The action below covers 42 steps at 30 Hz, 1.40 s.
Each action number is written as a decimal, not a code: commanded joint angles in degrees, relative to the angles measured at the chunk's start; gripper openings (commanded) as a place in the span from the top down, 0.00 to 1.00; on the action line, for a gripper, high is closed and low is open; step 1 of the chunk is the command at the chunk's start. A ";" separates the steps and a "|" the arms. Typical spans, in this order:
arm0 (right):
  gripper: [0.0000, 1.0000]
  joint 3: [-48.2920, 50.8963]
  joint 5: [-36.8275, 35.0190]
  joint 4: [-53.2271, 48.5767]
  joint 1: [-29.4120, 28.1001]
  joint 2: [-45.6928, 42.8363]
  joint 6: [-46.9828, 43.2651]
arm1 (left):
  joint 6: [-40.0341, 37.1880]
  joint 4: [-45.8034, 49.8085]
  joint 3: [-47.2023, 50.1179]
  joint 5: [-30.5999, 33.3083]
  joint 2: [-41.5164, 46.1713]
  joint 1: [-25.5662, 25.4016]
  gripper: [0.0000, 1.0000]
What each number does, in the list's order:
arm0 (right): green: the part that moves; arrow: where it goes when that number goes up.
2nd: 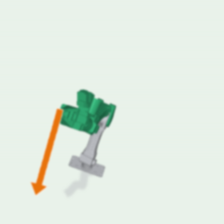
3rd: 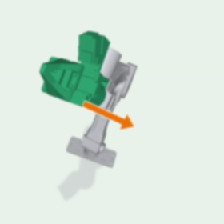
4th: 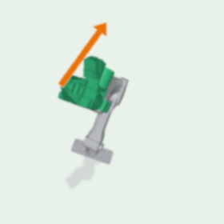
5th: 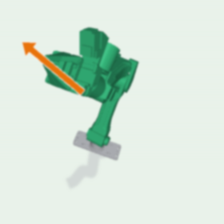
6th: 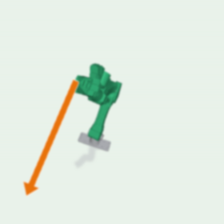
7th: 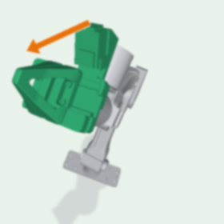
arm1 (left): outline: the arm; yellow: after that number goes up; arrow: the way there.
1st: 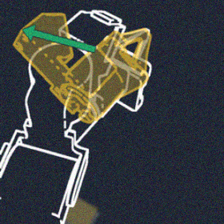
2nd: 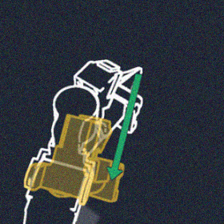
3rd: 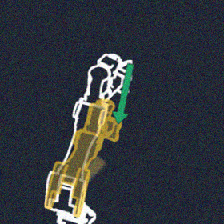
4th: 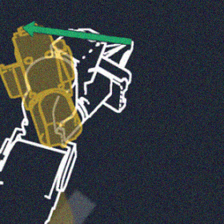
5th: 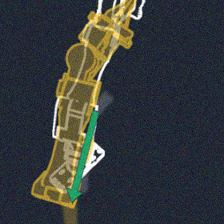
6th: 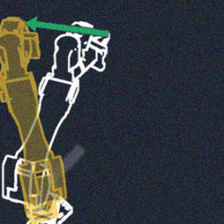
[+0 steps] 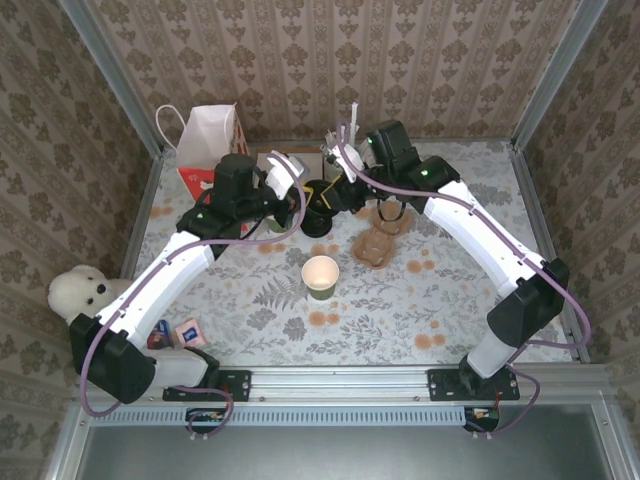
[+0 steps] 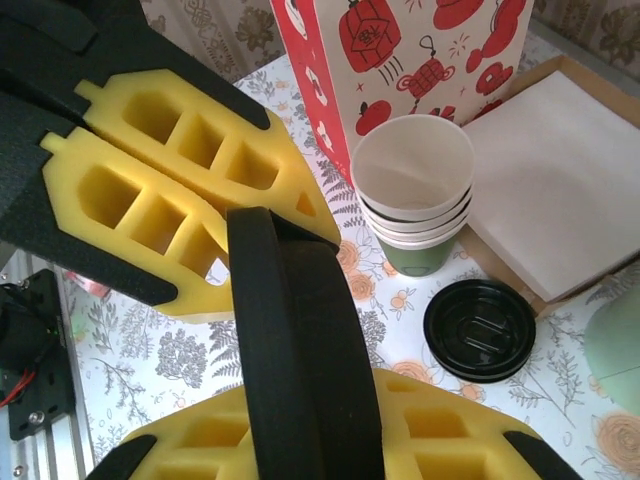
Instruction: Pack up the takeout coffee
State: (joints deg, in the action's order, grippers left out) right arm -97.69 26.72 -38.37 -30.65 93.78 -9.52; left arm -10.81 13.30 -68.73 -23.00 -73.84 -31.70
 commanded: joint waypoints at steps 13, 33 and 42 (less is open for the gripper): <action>0.95 10.19 -21.13 14.34 -4.11 -11.65 -20.44 | 10.15 -4.85 4.31 -12.32 9.06 5.14 0.21; 0.93 26.11 -31.68 44.16 -20.84 -17.50 -91.24 | 20.68 18.24 -6.82 -14.72 10.47 21.35 0.00; 0.94 31.93 -16.43 45.55 -21.02 -18.18 -112.29 | 3.35 30.47 -10.23 -25.89 10.09 20.30 0.00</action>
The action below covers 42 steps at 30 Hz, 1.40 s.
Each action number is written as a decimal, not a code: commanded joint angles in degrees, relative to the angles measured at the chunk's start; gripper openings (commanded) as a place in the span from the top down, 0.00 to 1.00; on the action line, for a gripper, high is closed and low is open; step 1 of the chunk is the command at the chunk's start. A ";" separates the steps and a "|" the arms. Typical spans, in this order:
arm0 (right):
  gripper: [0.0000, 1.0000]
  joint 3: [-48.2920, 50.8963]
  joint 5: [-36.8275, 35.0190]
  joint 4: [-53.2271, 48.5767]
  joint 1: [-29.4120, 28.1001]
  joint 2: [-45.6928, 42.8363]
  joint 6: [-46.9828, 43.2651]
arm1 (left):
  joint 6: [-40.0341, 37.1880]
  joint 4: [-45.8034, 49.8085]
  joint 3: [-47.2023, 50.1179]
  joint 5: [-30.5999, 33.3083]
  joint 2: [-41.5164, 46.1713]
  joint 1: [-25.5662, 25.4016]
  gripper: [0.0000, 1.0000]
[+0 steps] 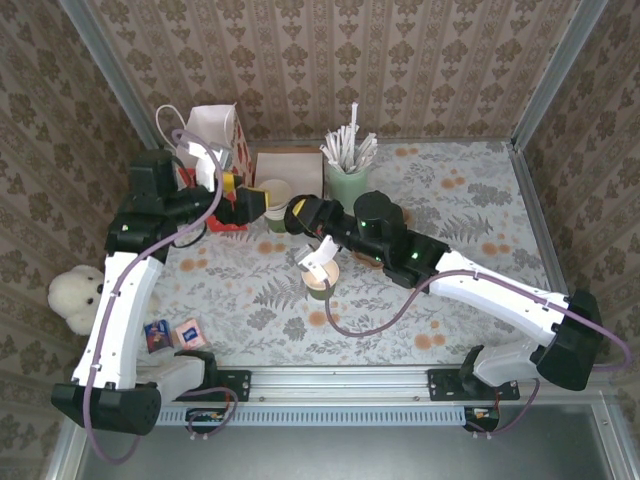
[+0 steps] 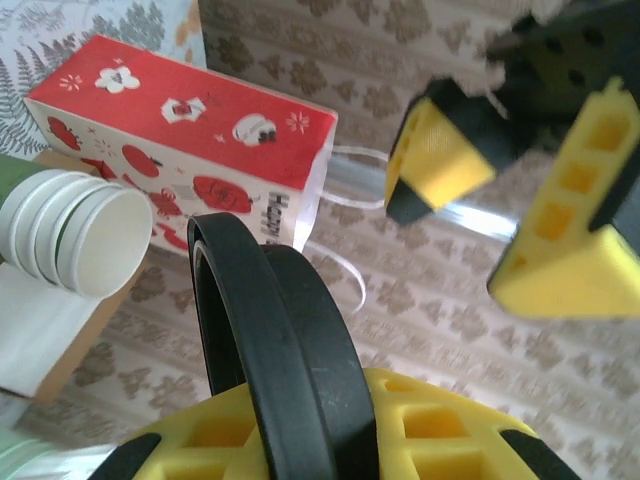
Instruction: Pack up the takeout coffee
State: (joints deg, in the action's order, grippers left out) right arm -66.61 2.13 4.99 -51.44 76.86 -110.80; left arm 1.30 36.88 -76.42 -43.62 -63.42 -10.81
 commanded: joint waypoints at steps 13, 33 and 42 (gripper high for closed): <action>0.95 0.25 17.45 -0.62 -0.24 -0.50 -19.11 | -17.71 18.11 -5.16 -7.14 -4.89 -3.83 0.20; 0.94 0.25 19.51 -1.70 -0.81 -0.66 -19.79 | -23.34 24.29 -6.45 -10.66 -7.90 -5.17 0.56; 0.94 0.16 20.06 -2.61 -1.26 -0.40 -18.97 | -24.20 25.34 -6.99 -11.81 -9.94 -5.58 0.73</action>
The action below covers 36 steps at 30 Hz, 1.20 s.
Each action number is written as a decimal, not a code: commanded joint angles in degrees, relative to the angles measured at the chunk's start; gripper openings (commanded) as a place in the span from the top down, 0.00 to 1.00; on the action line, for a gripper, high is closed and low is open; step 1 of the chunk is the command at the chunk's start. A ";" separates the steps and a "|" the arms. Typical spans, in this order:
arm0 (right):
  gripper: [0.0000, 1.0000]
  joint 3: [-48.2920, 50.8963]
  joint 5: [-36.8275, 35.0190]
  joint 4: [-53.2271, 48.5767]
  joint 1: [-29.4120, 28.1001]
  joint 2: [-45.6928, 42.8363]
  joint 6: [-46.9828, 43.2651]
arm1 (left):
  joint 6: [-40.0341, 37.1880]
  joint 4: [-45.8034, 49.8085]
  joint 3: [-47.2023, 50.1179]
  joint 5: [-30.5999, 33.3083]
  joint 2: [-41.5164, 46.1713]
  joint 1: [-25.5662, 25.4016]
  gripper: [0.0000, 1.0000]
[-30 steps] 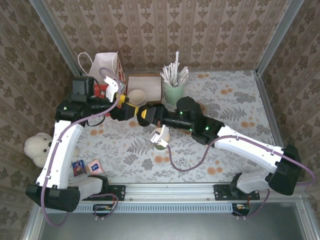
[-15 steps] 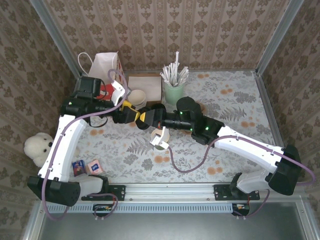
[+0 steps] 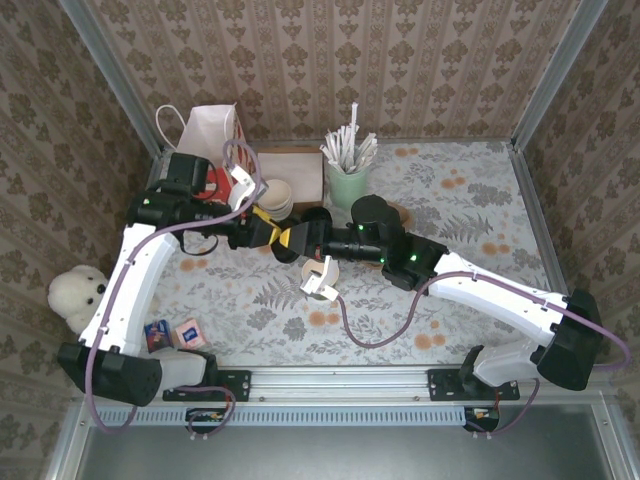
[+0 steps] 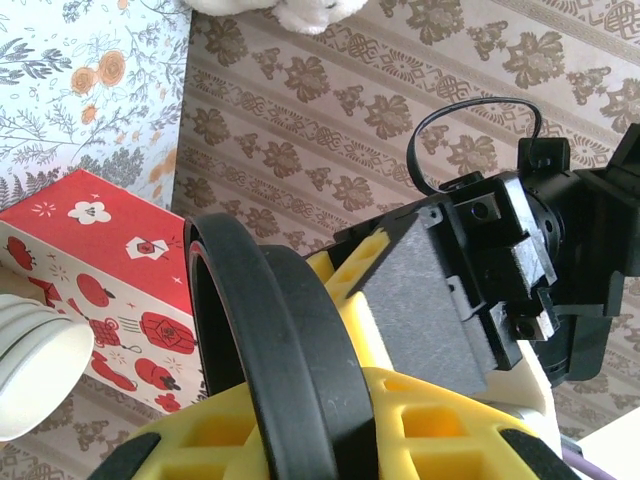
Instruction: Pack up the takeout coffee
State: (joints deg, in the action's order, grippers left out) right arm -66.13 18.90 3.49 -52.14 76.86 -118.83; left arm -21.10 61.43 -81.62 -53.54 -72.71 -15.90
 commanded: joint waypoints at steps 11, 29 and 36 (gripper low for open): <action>0.93 -0.86 3.08 -1.73 -0.60 -0.21 -10.09 | -2.74 0.96 -1.29 -2.54 -1.08 -1.06 1.00; 0.00 3.50 -26.18 -6.30 -4.50 0.76 52.98 | 7.40 -13.22 5.42 11.24 2.52 -0.82 1.00; 0.00 5.21 -39.18 -7.99 -4.99 -4.29 98.89 | 13.32 -15.37 5.26 22.62 -0.59 -1.31 1.00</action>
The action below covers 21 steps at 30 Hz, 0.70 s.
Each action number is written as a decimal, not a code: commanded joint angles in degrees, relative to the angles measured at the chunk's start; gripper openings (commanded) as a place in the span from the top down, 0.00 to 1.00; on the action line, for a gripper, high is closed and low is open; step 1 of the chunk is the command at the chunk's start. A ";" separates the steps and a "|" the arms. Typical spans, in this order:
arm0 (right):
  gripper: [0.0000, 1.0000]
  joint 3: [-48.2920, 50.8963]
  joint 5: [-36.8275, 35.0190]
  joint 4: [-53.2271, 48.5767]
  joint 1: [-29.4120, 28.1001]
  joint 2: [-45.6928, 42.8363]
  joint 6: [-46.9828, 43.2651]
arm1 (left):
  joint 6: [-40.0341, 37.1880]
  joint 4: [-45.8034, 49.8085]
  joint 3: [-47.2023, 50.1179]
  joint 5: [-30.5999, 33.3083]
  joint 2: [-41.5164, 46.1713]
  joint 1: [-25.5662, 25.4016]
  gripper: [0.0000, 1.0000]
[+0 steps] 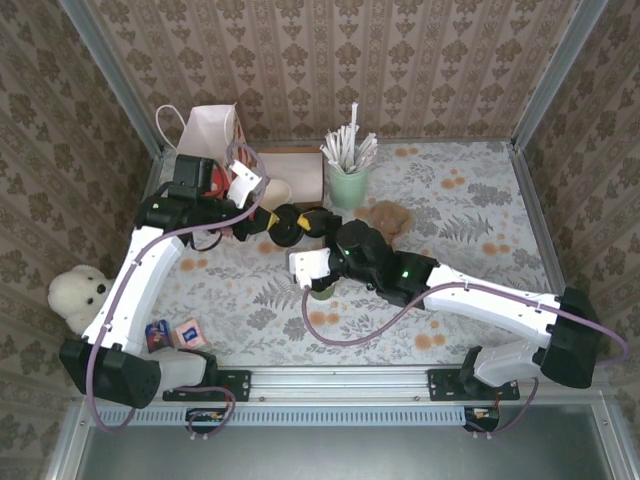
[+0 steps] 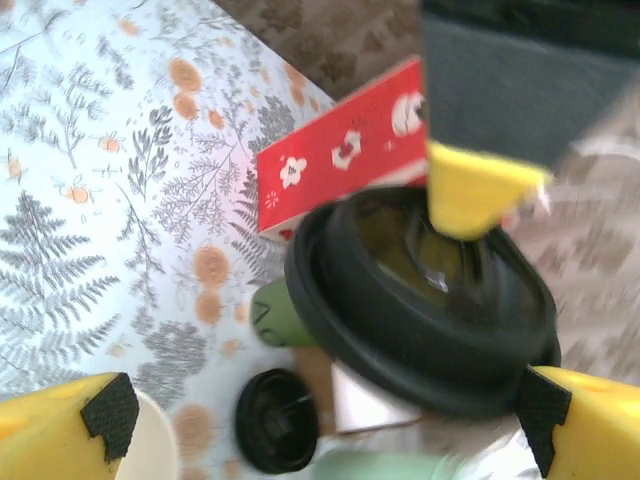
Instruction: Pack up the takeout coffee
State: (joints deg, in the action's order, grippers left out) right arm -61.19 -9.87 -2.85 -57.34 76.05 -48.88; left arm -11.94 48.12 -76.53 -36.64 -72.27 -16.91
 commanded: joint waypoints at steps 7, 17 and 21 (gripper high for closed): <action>0.00 1.61 -19.76 -9.76 0.80 -5.95 68.40 | 13.21 -1.85 3.19 12.16 -0.55 -4.51 1.00; 0.00 6.23 -0.84 -16.35 12.41 -9.61 100.18 | 26.50 -3.15 7.21 21.74 0.95 -11.30 1.00; 0.00 10.08 2.66 -14.50 14.22 -11.97 101.28 | 31.53 -3.87 8.31 22.65 0.50 -13.50 1.00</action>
State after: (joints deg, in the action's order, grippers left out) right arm -53.08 -12.91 -17.45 -43.90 66.43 45.91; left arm 13.41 45.52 -69.19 -16.45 -72.55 -29.67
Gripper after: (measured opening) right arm 0.999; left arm 0.044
